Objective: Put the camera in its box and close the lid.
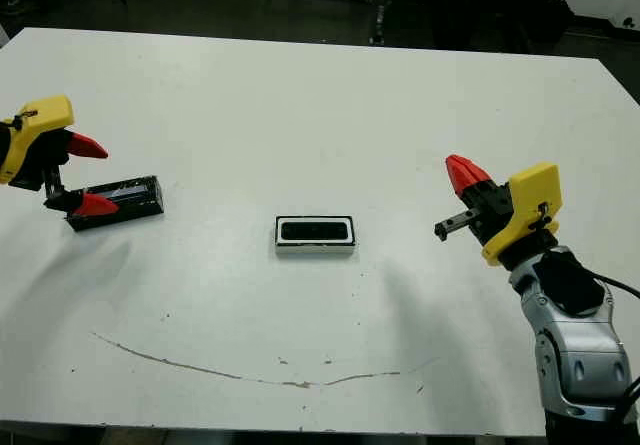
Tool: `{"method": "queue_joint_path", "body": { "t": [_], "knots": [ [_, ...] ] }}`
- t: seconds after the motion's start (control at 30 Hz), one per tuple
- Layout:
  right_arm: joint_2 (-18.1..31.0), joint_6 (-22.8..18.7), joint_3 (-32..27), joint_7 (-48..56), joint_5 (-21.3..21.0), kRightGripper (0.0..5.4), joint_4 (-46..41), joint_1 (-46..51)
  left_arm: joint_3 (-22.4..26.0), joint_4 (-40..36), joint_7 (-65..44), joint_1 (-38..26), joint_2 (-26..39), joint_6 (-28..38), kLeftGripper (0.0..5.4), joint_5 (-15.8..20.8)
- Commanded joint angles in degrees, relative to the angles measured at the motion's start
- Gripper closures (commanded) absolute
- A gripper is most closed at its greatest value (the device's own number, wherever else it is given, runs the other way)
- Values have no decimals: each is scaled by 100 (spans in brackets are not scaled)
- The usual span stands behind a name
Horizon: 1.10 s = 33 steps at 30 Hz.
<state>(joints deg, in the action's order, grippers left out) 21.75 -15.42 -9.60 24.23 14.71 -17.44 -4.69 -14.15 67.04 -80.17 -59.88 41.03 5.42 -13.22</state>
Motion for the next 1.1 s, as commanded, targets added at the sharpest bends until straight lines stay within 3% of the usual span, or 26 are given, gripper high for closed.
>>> {"method": "queue_joint_path", "body": {
  "t": [0.03, 1.1],
  "knots": [
    [93, 6, -27, 1, -30, 540, -22, 68, -60, -33, -121, -5, -36, 10, 1, -58],
    [191, 114, -141, 216, 44, 540, -35, 179, -454, 461, 300, 106, -370, 229, 1, -563]
  ]
}}
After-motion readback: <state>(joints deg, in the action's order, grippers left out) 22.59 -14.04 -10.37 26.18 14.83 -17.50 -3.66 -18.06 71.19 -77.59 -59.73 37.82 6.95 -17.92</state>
